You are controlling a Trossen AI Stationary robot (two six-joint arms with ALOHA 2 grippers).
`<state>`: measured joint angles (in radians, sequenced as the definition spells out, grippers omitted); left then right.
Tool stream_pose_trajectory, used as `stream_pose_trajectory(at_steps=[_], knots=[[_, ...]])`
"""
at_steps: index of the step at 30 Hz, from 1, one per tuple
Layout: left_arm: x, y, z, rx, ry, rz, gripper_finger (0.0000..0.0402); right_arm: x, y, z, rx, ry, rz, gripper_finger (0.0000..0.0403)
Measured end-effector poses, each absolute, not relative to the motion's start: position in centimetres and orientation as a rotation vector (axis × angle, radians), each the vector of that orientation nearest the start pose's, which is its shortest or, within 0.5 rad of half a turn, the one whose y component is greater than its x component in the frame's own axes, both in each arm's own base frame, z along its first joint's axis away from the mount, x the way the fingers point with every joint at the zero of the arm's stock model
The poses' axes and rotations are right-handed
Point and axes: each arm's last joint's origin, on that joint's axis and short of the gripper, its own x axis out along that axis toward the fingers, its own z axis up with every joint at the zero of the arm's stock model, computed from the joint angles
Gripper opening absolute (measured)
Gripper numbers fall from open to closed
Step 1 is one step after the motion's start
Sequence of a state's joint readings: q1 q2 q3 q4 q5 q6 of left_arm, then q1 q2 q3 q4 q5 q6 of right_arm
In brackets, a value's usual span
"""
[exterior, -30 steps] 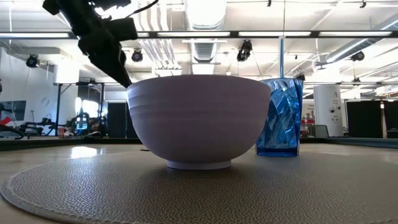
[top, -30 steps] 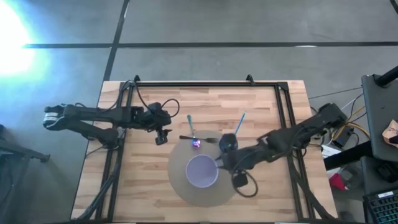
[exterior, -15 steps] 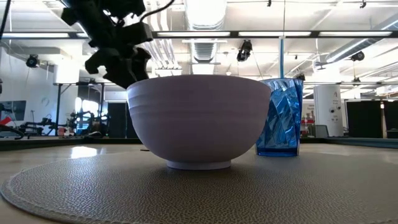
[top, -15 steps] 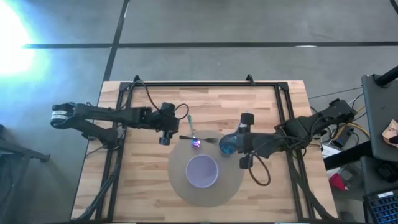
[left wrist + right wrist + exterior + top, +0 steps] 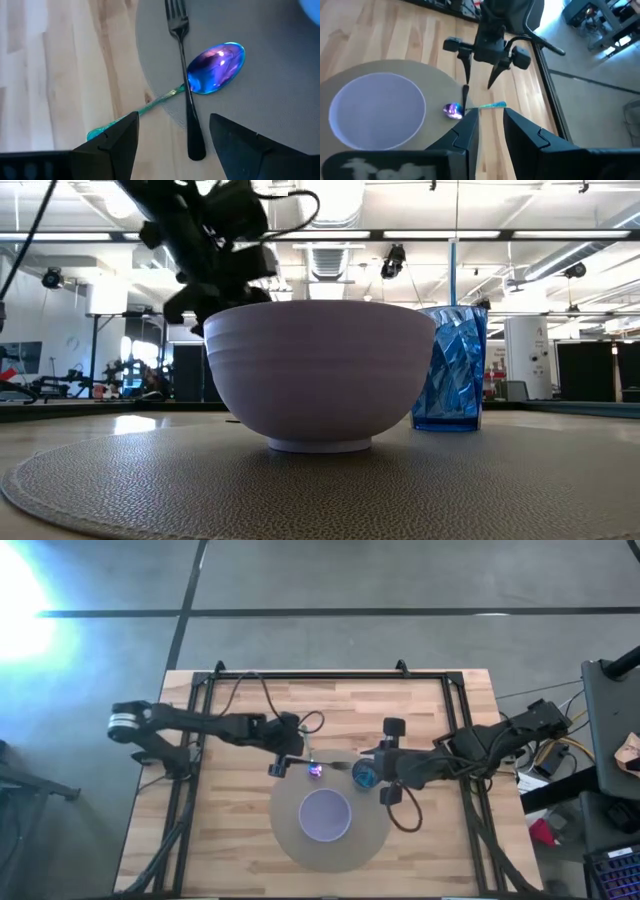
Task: Pick & Place Utensil
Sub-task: Put the fork into the bowl
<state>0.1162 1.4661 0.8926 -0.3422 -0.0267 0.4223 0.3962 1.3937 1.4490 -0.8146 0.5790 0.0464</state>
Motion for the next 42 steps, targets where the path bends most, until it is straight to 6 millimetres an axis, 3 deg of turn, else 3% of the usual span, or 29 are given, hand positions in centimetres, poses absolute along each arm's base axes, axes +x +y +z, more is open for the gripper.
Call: stream_pose_trajectory(at_steps=[9, 26, 42], knots=[[31.0, 3.7, 19.7, 0.342, 1.054, -0.113, 0.0236, 26.5, 9.3, 37.2, -0.269, 0.684, -0.209, 0.0095], [32.0, 3.5, 17.7, 0.169, 1.095, -0.139, 0.0234, 26.5, 9.3, 37.2, -0.243, 0.682, -0.216, 0.0073], [32.9, 3.6, 16.7, 0.115, 1.102, -0.107, 0.0234, 26.5, 9.3, 37.2, -0.242, 0.682, -0.216, 0.0085]])
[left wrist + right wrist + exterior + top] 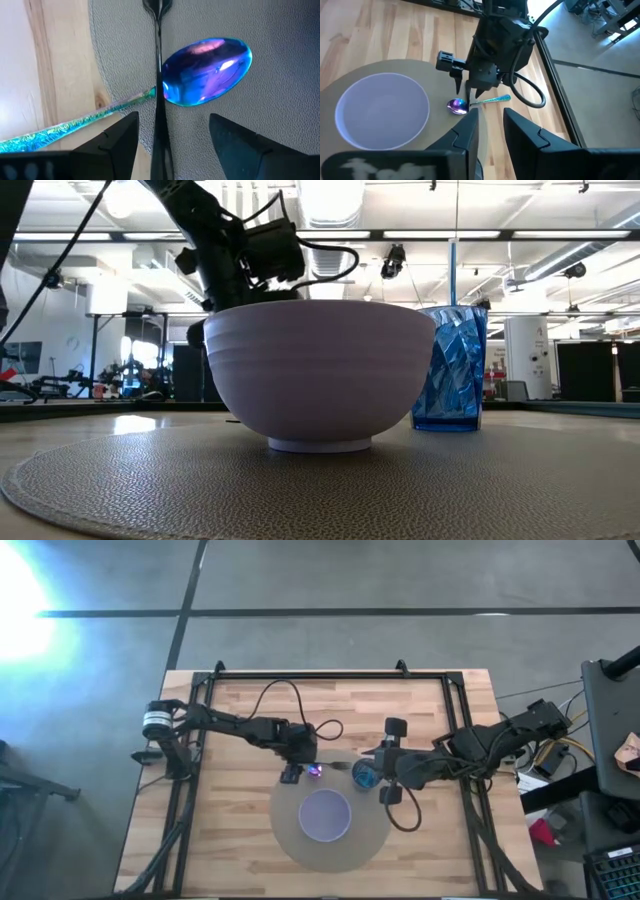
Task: Pick & Place Utensil
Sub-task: Put the fork into the bowl
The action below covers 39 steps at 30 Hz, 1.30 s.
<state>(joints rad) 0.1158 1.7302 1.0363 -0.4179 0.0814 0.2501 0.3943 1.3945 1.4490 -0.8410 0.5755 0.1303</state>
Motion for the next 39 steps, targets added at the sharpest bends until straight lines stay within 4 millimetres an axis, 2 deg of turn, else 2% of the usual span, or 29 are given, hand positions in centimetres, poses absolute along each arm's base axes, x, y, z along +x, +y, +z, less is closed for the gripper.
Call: stream_pose_trajectory(at_steps=[16, 24, 31, 35, 39], knots=[[32.9, 3.5, 16.5, 0.119, 1.099, -0.119, 0.0234, 26.5, 9.3, 37.2, -0.241, 0.682, -0.216, 0.0068], [33.6, 3.7, 15.1, 0.114, 1.122, -0.122, 0.0234, 26.5, 9.3, 37.2, -0.241, 0.682, -0.216, 0.0068], [33.9, 4.0, 15.1, 0.104, 1.140, -0.117, 0.0233, 26.5, 9.3, 37.2, -0.241, 0.682, -0.216, 0.0068], [33.9, 4.3, 15.2, 0.095, 1.151, -0.110, 0.0216, 26.5, 9.3, 37.2, -0.241, 0.682, -0.216, 0.0068], [33.8, 4.3, 15.2, 0.094, 1.153, -0.108, 0.0175, 26.5, 9.3, 37.2, -0.241, 0.682, -0.216, 0.0068]])
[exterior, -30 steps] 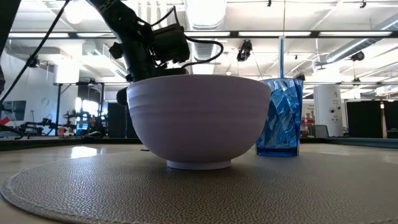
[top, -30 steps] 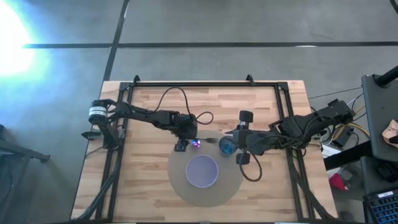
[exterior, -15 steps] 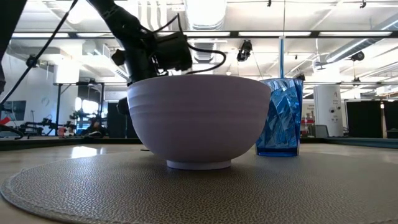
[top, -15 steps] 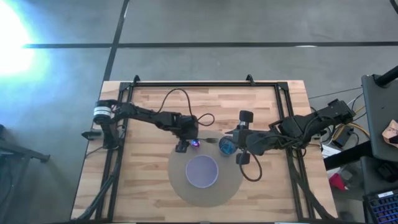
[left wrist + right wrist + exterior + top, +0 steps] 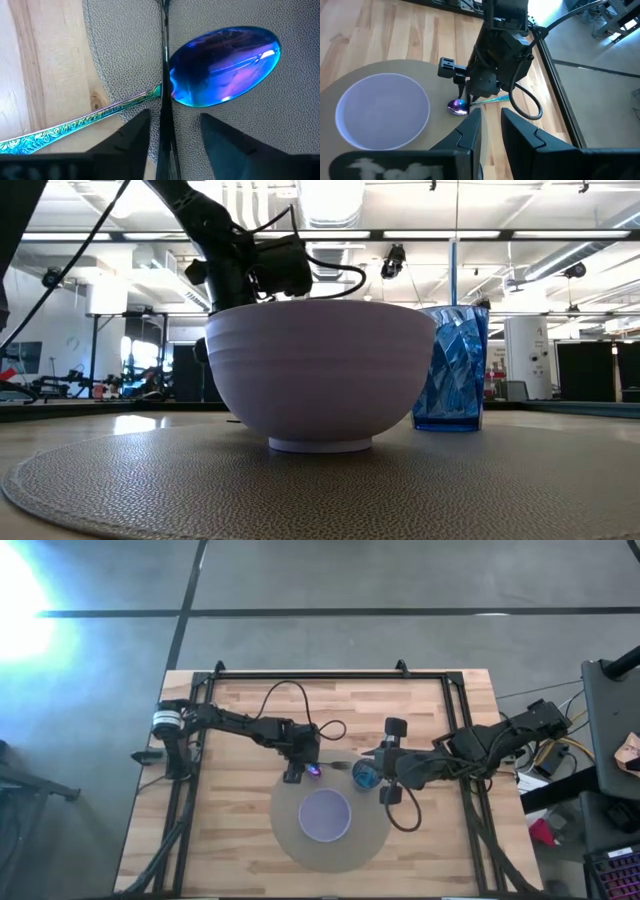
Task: Pick & Place Utensil
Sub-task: Put the fork into the bowl
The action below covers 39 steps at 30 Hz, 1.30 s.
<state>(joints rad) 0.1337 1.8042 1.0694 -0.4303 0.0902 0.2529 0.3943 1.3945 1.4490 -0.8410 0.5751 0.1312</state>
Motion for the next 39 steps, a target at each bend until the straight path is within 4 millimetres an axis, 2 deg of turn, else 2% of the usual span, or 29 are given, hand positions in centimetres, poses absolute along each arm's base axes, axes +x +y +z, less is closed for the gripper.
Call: stream_pose_trajectory(at_steps=[8, 14, 39], knots=[[33.8, 4.3, 15.1, 0.095, 1.159, -0.105, 0.0069, 26.5, 9.3, 37.2, -0.241, 0.682, -0.216, 0.0068], [33.8, 4.4, 15.2, 0.099, 1.158, -0.108, 0.0011, 26.5, 9.3, 37.2, -0.241, 0.682, -0.216, 0.0068], [32.6, 4.2, 15.9, 0.098, 1.221, -0.120, 0.0001, 26.5, 9.3, 37.1, -0.241, 0.683, -0.215, 0.0068]])
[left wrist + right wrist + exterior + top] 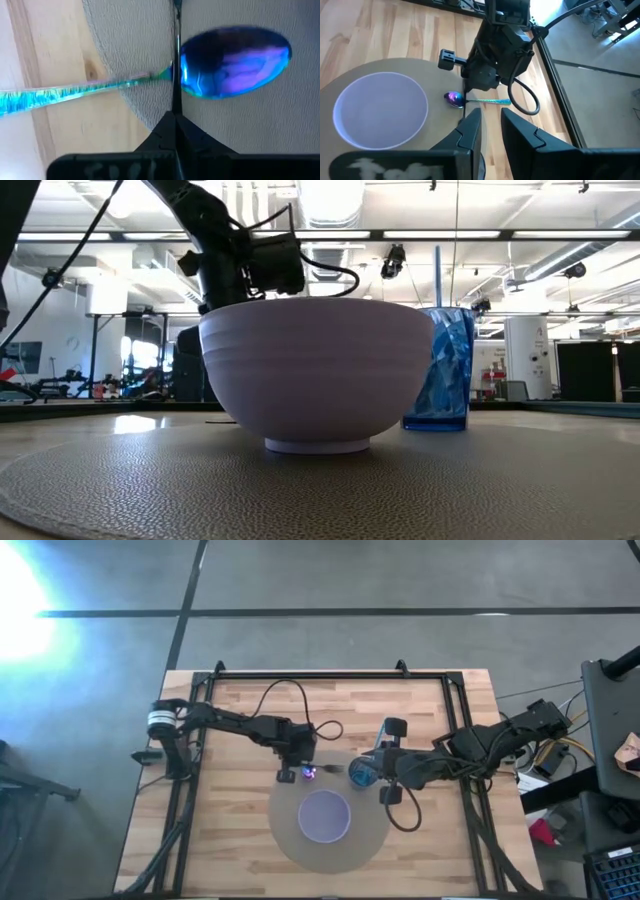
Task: Pick & Place Utensil
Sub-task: Put the fork into the bowl
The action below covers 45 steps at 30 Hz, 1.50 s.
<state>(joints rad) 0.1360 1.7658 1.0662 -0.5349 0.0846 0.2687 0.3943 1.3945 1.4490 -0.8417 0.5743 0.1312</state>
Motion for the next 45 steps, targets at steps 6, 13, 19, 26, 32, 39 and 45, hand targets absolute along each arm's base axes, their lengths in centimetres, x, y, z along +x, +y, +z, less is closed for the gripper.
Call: stream_pose_trajectory(at_steps=[6, 13, 19, 26, 32, 39, 45], knots=[[32.5, 4.3, 17.2, 0.136, 1.176, -0.095, 0.0000, 26.5, 9.3, 37.1, -0.241, 0.683, -0.215, 0.0068], [32.7, 4.4, 18.0, 0.245, 1.135, -0.148, 0.0000, 26.4, 9.3, 37.1, -0.242, 0.685, -0.215, 0.0068], [33.3, 4.6, 19.0, 0.377, 1.094, -0.204, 0.0002, 26.3, 9.2, 37.0, -0.214, 0.701, -0.229, 0.0068], [33.8, 4.7, 19.9, 0.465, 1.071, -0.204, 0.0064, 26.1, 9.2, 36.8, -0.205, 0.724, -0.229, 0.0068], [34.4, 4.8, 20.9, 0.433, 1.031, -0.165, 0.0150, 26.1, 9.2, 36.8, -0.207, 0.725, -0.229, 0.0068], [35.0, 4.9, 21.9, 0.328, 0.995, -0.097, 0.0198, 25.8, 9.1, 36.5, -0.216, 0.763, -0.237, 0.0068], [34.5, 5.2, 21.4, 0.543, 1.046, -0.238, 0.0190, 25.8, 9.1, 36.5, -0.218, 0.769, -0.238, 0.0068]])
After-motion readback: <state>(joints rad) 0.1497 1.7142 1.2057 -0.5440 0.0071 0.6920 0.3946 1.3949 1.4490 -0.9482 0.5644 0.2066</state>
